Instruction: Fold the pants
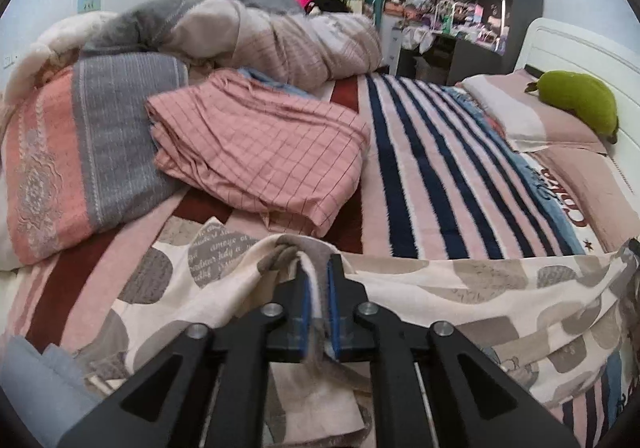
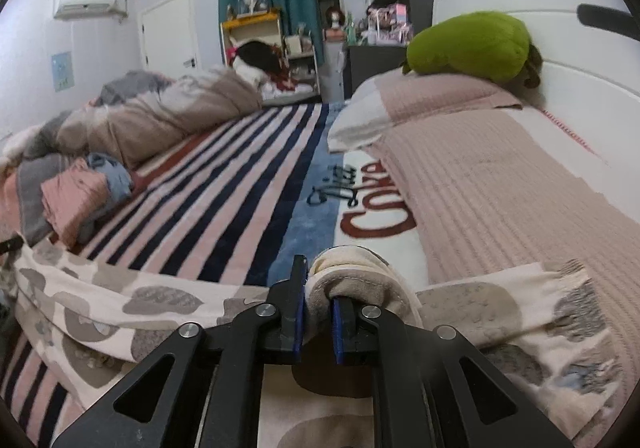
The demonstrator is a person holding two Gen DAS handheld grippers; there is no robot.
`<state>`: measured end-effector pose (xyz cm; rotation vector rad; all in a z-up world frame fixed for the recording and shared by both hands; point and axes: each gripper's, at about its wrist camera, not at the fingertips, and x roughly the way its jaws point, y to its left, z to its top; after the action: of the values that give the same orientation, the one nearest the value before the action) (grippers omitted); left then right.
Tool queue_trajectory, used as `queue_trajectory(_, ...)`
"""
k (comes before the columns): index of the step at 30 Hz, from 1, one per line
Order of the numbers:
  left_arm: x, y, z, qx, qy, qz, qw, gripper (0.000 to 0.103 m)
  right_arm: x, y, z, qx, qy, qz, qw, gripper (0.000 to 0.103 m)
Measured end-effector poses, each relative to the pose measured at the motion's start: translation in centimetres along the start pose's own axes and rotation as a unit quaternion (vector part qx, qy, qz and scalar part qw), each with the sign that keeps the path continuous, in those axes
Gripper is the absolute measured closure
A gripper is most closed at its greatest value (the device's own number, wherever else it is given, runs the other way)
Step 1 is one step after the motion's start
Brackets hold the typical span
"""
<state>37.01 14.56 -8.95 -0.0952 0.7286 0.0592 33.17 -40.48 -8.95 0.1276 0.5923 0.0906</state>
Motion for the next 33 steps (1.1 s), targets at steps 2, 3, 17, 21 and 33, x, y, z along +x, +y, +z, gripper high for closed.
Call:
queue_trajectory(2, 1.2, -0.3, 0.0, 0.020, 0.019, 0.022, 0.9994, 0.067, 0.9, -0.1, -0.3, 0.004, 0.015, 0.004, 1.000, 0.095)
queue_trajectory(3, 1.3, -0.5, -0.1, 0.027, 0.021, 0.031, 0.9989, 0.044, 1.5, -0.1, -0.5, 0.006, 0.026, 0.004, 1.000, 0.092)
queue_trajectory(17, -1.1, 0.0, -3.2, 0.156, 0.092, 0.018, 0.9834, 0.023, -2.7, 2.3, -2.9, -0.039, 0.057, 0.040, 0.997, 0.034)
queue_trajectory(21, 0.8, -1.1, -4.4, 0.198, 0.115, 0.035, 0.9727, 0.024, -3.1, 3.1, -3.5, -0.034, 0.070, 0.061, 0.995, 0.034)
queue_trajectory(33, 1.7, 2.0, -2.5, 0.188, 0.091, 0.114, 0.9714, 0.102, -2.8, 4.2, -3.5, -0.016, 0.084, 0.071, 0.994, 0.035)
